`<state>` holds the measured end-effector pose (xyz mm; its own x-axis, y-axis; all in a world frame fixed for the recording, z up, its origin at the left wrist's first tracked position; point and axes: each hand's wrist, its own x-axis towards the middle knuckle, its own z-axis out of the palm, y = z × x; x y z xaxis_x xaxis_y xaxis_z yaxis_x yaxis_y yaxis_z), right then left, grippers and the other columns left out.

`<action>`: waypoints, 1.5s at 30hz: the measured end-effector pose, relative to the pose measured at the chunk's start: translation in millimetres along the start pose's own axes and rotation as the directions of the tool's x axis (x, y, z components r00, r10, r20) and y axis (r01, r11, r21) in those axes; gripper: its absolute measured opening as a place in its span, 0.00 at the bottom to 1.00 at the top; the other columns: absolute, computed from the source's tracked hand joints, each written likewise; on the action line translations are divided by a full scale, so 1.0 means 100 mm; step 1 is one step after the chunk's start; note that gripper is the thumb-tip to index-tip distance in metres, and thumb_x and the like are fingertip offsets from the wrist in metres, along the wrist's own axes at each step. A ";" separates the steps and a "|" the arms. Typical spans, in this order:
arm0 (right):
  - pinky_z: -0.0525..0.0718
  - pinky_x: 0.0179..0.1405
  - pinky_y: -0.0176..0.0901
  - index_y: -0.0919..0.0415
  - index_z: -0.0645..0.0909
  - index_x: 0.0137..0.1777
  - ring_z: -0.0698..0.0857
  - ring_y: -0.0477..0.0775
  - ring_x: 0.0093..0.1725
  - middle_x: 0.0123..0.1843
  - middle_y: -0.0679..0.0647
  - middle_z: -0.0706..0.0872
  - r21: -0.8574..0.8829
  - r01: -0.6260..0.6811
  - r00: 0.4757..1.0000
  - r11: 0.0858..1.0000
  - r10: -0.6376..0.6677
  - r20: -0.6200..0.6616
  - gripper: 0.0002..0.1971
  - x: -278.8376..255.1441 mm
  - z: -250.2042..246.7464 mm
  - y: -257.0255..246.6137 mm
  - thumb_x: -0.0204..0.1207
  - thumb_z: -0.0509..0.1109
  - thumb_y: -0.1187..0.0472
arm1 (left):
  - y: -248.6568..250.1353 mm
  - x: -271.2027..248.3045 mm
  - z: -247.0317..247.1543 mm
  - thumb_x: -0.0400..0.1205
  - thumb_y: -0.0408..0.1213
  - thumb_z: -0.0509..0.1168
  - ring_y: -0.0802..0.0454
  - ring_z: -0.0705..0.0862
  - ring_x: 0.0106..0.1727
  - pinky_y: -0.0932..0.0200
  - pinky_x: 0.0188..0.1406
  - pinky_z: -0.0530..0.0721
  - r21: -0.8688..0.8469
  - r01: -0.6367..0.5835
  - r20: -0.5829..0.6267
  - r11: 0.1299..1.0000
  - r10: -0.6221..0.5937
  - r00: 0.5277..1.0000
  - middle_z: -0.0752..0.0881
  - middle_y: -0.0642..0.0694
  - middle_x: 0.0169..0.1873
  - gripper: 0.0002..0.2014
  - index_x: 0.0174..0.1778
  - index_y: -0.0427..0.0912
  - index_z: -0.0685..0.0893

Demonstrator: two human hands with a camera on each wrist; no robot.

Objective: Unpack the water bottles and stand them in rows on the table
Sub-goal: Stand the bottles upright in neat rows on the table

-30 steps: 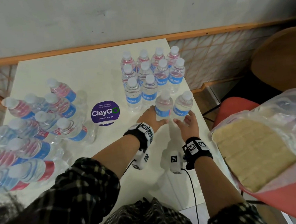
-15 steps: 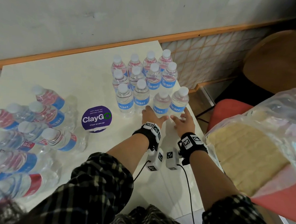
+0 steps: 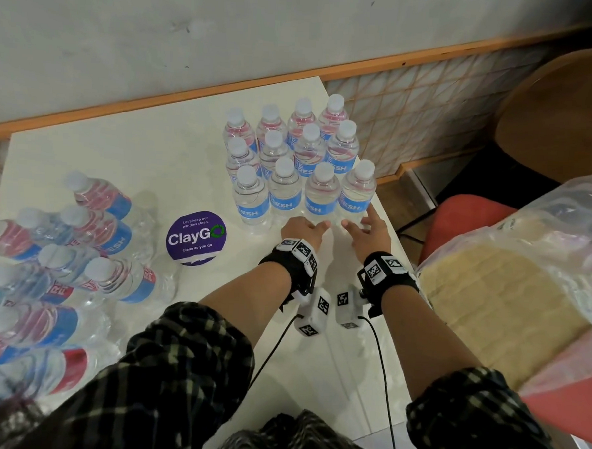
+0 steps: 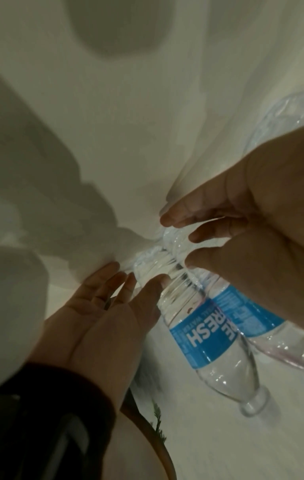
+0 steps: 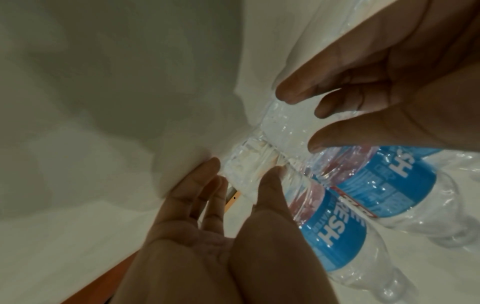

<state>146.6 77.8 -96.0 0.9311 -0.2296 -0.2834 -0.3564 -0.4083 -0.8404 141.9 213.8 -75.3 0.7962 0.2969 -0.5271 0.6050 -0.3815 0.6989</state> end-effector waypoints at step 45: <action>0.80 0.64 0.53 0.40 0.63 0.77 0.81 0.54 0.58 0.59 0.55 0.80 -0.027 0.041 0.997 0.999 -0.039 0.063 0.32 0.26 0.09 0.10 0.74 0.71 0.48 | -0.29 0.11 -0.01 0.81 0.46 0.65 0.42 0.85 0.57 0.49 0.63 0.82 -0.010 -0.181 0.152 0.983 0.180 0.972 0.83 0.44 0.54 0.20 0.66 0.43 0.75</action>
<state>168.4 75.8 -115.7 0.9475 -0.1572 -0.2786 -0.3197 -0.4408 -0.8387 133.3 229.2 -100.8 0.8837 0.0864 -0.4600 0.4510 -0.4202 0.7875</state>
